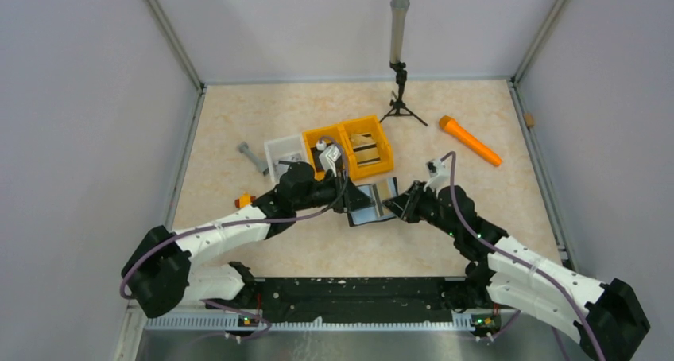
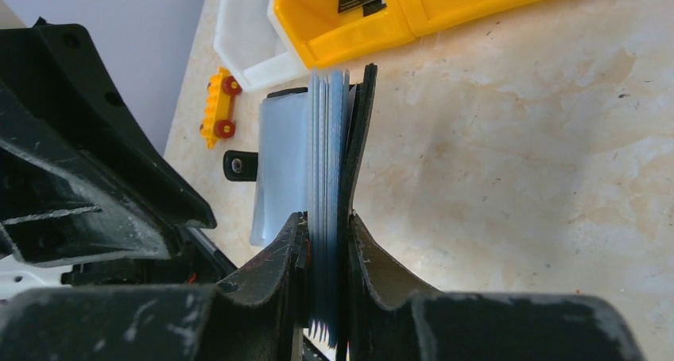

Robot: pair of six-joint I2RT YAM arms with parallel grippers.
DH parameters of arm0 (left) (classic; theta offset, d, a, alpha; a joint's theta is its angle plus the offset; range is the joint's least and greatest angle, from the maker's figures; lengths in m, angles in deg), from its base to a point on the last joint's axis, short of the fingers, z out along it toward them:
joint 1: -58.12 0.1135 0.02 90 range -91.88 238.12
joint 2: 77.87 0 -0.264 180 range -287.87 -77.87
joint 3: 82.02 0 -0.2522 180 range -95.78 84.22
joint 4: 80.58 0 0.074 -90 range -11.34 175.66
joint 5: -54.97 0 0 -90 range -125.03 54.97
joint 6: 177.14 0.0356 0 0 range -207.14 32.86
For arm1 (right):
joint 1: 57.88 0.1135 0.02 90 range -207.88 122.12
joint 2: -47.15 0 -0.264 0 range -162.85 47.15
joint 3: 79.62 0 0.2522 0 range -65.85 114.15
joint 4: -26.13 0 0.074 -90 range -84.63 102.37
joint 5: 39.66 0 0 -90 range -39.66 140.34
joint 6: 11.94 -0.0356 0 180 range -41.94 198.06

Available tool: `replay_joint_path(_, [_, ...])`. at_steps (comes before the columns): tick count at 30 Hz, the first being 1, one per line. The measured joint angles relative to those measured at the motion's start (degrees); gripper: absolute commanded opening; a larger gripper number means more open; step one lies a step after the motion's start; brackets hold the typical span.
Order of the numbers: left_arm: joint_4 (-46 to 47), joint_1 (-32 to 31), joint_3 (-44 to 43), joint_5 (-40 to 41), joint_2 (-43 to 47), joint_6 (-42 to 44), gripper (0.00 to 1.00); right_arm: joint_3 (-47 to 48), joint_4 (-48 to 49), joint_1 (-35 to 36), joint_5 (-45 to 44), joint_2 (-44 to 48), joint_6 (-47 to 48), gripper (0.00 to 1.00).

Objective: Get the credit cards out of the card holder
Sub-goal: Remove the credit card from the card holder.

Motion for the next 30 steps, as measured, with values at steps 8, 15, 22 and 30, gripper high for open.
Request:
replay_joint_path(8, [11.0, 3.5, 4.2, -2.6, -3.1, -1.8, 0.24, 0.0, 2.0, 0.0, 2.0, 2.3, -3.6, 0.0])
replay_joint_path(15, [18.9, 4.4, 6.4, -6.0, -7.1, -4.8, 0.36, -1.4, 5.5, 0.0, 4.5, 1.8, -8.2, 0.0])
replay_joint_path(22, [25.0, 5.4, 8.9, -7.6, -7.3, -7.5, 0.32, -2.4, 8.8, 0.0, 5.4, 0.7, -11.8, 0.0])
replay_joint_path(30, [30.1, 6.1, 10.1, -9.1, -7.5, -9.9, 0.39, -4.4, 13.5, 0.0, 5.7, 0.7, -15.9, 0.0])
